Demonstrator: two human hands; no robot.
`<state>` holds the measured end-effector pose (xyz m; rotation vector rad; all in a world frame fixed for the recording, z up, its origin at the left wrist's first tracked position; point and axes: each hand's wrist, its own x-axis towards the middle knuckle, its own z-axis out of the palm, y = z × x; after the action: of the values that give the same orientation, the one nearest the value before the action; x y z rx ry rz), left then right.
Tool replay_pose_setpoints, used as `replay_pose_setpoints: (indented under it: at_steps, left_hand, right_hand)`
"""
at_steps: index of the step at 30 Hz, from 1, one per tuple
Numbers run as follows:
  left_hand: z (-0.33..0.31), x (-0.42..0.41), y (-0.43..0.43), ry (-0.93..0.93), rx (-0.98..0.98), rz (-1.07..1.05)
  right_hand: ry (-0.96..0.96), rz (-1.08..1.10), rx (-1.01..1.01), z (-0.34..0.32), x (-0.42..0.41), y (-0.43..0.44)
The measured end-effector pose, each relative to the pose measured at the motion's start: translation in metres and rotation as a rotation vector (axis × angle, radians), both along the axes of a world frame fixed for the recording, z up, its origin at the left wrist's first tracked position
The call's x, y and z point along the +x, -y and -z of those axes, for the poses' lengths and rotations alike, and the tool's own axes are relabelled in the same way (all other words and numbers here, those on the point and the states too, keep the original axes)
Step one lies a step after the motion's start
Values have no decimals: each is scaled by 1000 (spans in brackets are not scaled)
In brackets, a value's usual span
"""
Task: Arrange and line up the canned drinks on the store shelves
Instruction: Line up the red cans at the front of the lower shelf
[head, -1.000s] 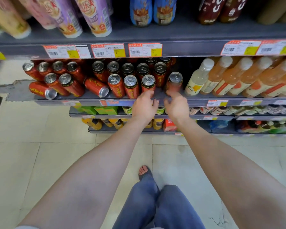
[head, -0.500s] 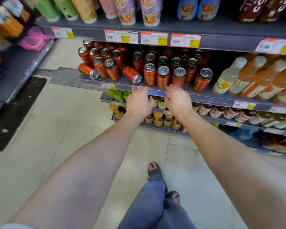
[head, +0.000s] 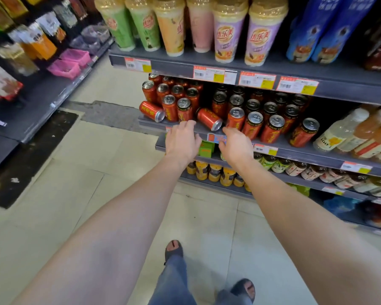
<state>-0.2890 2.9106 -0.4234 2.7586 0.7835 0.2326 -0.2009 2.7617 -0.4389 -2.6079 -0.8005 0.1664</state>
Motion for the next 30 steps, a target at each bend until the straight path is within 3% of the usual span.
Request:
replay_pose_setpoints:
  at_steps: [15,23,30]
  left_hand:
    - [37,-1,-121,-42,-92,144]
    - [54,8,-146,-76,-138,105]
    - [65,25,-166,-105,-140,43]
  right_hand:
    - [-157,248,-36,16,2,-108]
    - [-142,271,-85,38,29,-132]
    - [-124,324,-14,59,75,-151]
